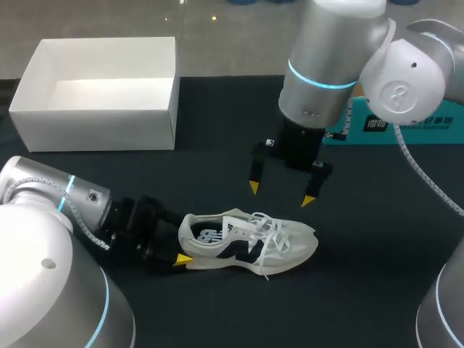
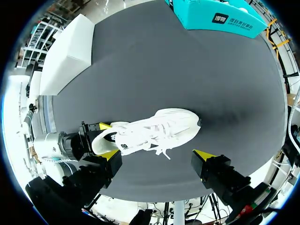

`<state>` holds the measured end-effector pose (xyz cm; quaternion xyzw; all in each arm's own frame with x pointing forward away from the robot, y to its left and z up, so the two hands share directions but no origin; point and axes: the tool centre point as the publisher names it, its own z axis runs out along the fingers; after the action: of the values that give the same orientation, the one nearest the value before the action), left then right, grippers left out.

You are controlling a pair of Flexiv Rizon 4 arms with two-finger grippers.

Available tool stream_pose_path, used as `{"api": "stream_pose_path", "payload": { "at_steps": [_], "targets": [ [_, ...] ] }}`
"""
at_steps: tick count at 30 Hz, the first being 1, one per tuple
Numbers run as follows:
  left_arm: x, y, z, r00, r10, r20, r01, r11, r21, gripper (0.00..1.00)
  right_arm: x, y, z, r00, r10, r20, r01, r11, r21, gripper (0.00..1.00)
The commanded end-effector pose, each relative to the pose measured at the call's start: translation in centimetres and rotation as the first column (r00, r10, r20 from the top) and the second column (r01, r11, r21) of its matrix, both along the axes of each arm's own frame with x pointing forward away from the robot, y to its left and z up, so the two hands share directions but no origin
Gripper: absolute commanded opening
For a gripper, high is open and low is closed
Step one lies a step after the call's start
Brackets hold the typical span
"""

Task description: Take the shoe out of the shoebox, open the shoe tongue, remove and reinsert the insole, then place the shoe into the shoebox

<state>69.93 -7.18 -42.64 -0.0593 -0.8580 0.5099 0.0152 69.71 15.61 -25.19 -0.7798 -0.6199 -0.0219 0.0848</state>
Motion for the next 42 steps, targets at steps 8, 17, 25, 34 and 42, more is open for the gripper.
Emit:
{"api": "stream_pose_path", "payload": {
  "at_steps": [8, 17, 25, 34, 42],
  "targets": [
    [-0.6, -0.4, -1.0, 1.0, 0.001, 0.0, -0.001, 1.0, 0.003, 0.0, 0.0, 0.0, -0.1, 1.0, -0.001, 0.001, 0.001, 1.0, 0.003, 1.0],
    [-0.6, -0.4, -1.0, 1.0, 0.001, 0.0, -0.001, 1.0, 0.003, 0.0, -1.2, 1.1, -0.8, 1.0, -0.008, -0.013, 0.008, 1.0, -0.022, 1.0],
    [-0.6, -0.4, -1.0, 1.0, 0.001, 0.0, -0.001, 1.0, 0.003, 0.0, -3.4, 3.7, -2.0, 0.998, -0.022, -0.056, 0.019, 0.998, -0.064, 1.0],
    [-0.6, -0.4, -1.0, 1.0, 0.001, 0.0, -0.001, 1.0, 0.003, 0.0, -3.8, 6.0, -3.2, 0.999, -0.03, -0.043, 0.025, 0.994, -0.107, 1.0],
    [-0.6, -0.4, -1.0, 1.0, 0.001, 0.0, -0.001, 1.0, 0.003, 0.0, -2.8, 7.4, -4.4, 1.0, -0.006, -0.025, 0.003, 0.992, -0.125, 1.0]
  ]
}}
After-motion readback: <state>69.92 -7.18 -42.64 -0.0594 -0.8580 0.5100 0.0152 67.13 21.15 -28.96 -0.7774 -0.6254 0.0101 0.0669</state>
